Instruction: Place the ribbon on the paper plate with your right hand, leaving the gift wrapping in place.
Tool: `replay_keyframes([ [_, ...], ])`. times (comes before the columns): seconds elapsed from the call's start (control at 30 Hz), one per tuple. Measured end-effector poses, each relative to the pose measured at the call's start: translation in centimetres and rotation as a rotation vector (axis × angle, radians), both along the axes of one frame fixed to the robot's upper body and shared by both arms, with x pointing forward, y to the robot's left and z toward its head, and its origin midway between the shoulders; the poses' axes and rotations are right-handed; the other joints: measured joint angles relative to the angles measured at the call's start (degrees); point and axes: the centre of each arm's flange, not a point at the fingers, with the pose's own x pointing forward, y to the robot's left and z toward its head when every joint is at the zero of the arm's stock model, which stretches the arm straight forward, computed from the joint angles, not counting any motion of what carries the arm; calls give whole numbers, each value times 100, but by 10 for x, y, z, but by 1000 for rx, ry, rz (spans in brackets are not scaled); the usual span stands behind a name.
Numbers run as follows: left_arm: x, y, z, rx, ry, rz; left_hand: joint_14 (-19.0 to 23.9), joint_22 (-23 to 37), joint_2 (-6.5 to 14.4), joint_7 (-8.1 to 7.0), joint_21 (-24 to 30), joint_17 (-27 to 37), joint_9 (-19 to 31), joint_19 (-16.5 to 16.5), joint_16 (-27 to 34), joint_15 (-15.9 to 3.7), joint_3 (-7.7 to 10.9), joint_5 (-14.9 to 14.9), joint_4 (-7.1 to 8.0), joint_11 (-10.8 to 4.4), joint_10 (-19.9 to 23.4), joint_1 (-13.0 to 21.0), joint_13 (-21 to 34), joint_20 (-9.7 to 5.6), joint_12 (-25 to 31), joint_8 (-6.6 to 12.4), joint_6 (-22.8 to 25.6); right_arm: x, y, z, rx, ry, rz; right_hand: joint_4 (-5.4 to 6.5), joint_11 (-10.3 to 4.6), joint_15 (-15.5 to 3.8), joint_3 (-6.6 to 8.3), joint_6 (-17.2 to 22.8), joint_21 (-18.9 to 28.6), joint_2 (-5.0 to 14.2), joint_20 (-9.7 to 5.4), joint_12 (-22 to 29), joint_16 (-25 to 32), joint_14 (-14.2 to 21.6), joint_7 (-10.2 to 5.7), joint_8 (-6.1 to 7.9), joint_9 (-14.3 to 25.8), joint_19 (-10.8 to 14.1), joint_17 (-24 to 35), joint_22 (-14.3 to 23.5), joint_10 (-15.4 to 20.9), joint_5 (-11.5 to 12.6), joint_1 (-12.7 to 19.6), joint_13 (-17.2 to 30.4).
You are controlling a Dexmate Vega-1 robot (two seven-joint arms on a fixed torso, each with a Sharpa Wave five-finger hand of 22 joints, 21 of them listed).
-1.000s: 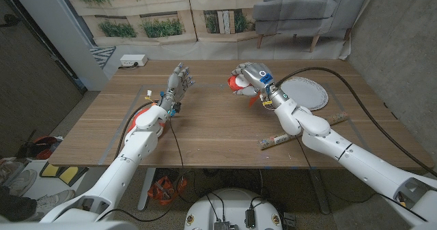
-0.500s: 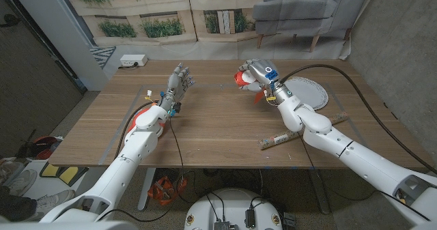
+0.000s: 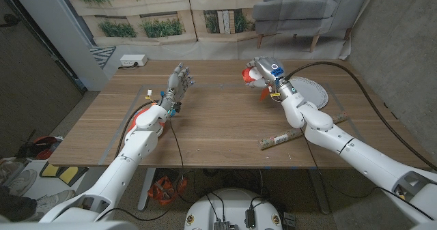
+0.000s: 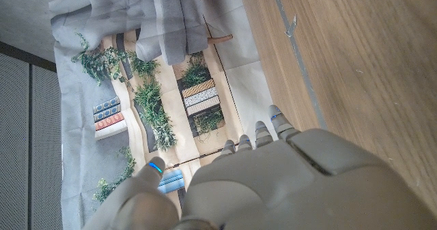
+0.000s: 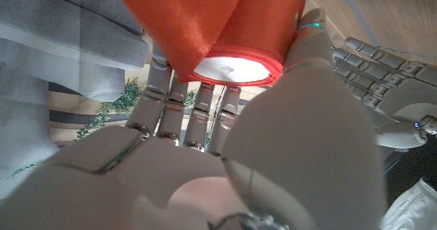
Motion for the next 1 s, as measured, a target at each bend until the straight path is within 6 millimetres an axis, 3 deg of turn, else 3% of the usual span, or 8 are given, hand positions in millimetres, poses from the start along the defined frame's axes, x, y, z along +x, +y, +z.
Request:
replay_keyframes([
  [1.0, 2, -1, 3, 5, 2, 8, 0, 0, 0, 0, -38, 0, 0, 0, 0, 0, 0, 0, 0, 0, 0, 0, 0, 0, 0, 0, 0, 28, -35, 11, 80, 37, -128, 41, 38, 43, -41, 77, 152, -22, 26, 0, -13, 163, 10, -13, 53, -37, 0, -106, 83, 45, 22, 30],
])
